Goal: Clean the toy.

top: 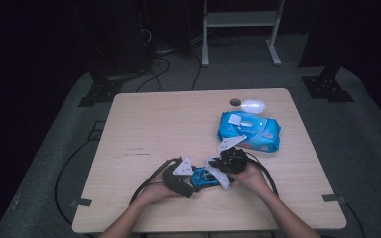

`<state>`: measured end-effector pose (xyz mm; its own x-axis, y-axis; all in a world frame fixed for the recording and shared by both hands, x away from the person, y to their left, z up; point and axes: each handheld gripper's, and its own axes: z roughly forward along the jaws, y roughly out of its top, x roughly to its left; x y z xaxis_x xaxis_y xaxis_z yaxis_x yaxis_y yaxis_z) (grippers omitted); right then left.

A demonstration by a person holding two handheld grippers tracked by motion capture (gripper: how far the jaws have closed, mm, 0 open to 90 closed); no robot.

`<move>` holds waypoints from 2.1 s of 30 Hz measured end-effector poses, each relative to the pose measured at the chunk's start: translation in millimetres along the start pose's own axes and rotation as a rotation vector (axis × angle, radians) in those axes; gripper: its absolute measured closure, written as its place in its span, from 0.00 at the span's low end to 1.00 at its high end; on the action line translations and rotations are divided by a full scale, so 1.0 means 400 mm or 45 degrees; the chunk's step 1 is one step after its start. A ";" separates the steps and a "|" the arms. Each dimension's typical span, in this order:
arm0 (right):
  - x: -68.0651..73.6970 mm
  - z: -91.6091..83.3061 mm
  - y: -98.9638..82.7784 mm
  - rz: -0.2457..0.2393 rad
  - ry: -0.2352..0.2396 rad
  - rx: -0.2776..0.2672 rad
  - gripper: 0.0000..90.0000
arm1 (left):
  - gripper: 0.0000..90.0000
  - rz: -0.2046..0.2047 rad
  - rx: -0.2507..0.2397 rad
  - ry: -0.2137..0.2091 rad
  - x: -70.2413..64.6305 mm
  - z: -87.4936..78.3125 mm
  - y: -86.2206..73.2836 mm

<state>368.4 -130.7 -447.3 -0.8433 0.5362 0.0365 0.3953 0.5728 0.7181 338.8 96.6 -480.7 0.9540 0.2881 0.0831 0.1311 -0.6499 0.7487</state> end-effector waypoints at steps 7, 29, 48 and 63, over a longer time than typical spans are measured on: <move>0.006 0.006 0.000 0.019 0.039 -0.032 0.93 | 0.28 -0.001 0.000 0.001 0.000 0.000 0.000; -0.031 -0.152 -0.052 0.085 -0.025 -0.145 0.93 | 0.28 -0.004 -0.009 0.006 0.000 0.000 -0.001; -0.032 -0.116 -0.102 0.050 -0.066 -0.041 0.93 | 0.28 -0.027 -0.004 0.016 0.005 0.001 -0.003; 0.010 -0.127 -0.121 0.017 -0.053 -0.067 0.93 | 0.28 -0.061 0.009 0.041 0.014 0.000 -0.004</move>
<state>327.2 -187.7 -446.6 -0.8215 0.5699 0.0181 0.3859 0.5324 0.7534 343.9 99.0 -481.4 0.9374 0.3415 0.0688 0.1781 -0.6396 0.7478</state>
